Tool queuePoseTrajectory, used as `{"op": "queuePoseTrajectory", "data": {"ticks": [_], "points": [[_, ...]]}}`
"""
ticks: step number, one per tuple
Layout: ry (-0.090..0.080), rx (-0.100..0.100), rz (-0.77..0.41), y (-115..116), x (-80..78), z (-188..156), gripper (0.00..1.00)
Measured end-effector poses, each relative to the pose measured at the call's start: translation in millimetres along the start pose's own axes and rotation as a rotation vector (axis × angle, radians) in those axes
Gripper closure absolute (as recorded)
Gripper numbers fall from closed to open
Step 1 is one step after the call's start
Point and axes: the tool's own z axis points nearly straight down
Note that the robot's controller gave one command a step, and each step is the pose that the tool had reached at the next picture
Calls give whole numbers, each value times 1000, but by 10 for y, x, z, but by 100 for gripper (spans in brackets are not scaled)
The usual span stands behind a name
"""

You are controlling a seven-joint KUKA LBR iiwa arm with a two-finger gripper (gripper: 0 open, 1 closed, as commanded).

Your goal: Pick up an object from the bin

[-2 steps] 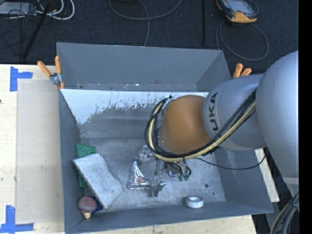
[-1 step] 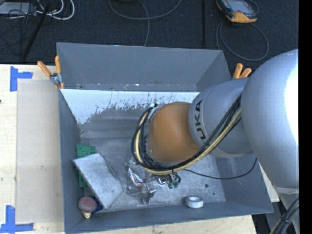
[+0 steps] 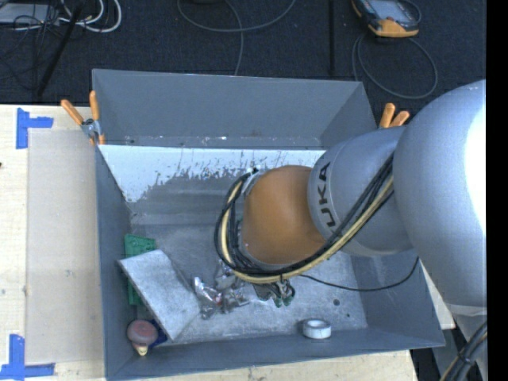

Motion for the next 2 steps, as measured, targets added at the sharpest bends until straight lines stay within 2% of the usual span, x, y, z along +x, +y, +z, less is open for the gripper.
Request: {"op": "queuePoseTrajectory", "data": {"ticks": [1, 2], "points": [[-9, 2, 46, -23, 104, -1735, 100], [-11, -1, 79, 283, -422, -2299, 100]]}}
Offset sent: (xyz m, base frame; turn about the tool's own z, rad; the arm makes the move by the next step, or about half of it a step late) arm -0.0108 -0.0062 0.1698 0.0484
